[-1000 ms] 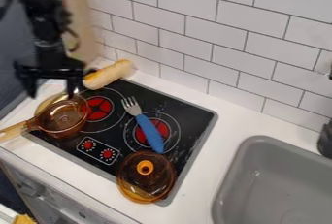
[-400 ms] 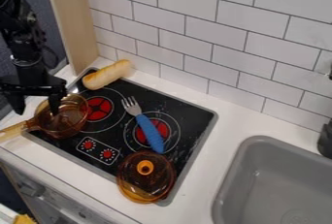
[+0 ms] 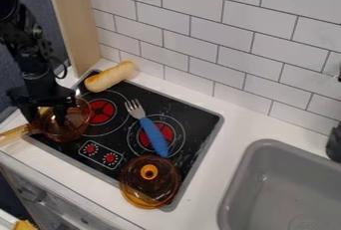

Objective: Moved the brown pot to the upper right side of the stove

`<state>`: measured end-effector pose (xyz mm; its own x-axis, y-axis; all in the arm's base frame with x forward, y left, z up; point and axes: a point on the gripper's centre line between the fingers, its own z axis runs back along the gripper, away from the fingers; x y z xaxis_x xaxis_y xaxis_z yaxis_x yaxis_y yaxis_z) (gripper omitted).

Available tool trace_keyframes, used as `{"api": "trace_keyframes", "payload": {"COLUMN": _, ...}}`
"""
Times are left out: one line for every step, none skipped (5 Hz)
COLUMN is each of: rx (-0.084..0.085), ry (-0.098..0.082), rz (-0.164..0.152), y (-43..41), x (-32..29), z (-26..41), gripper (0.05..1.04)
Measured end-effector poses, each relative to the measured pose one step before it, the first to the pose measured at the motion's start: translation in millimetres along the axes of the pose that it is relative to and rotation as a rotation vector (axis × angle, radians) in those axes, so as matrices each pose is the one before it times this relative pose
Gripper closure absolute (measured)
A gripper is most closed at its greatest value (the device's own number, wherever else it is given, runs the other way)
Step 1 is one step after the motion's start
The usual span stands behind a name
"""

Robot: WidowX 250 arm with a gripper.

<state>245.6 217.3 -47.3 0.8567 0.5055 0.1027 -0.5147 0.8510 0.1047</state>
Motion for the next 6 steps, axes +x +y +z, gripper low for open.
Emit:
{"api": "trace_keyframes", "payload": {"rx": -0.0155, "ry": -0.0105, "rz": 0.0331, "y": 3.35, "x": -0.56, "z": -1.27, "gripper": 0.713}}
{"api": "trace_keyframes", "payload": {"rx": -0.0068, "ry": 0.011, "rz": 0.021, "y": 0.11, "x": -3.68, "z": 0.66, "gripper": 0.917}}
{"api": "trace_keyframes", "payload": {"rx": -0.0355, "ry": -0.0222, "rz": 0.0239, "y": -3.87, "x": -3.68, "z": 4.21, "gripper": 0.996}}
{"api": "trace_keyframes", "payload": {"rx": -0.0323, "ry": -0.0321, "rz": -0.0077, "y": -10.94, "x": -3.56, "z": 16.38, "gripper": 1.006}}
{"api": "trace_keyframes", "payload": {"rx": -0.0368, "ry": -0.0371, "rz": 0.0016, "y": -16.34, "x": 0.18, "z": 24.52, "gripper": 1.007}}
{"api": "trace_keyframes", "payload": {"rx": -0.0696, "ry": -0.0284, "rz": 0.0023, "y": -18.6, "x": -1.48, "z": 28.36, "gripper": 1.009}}
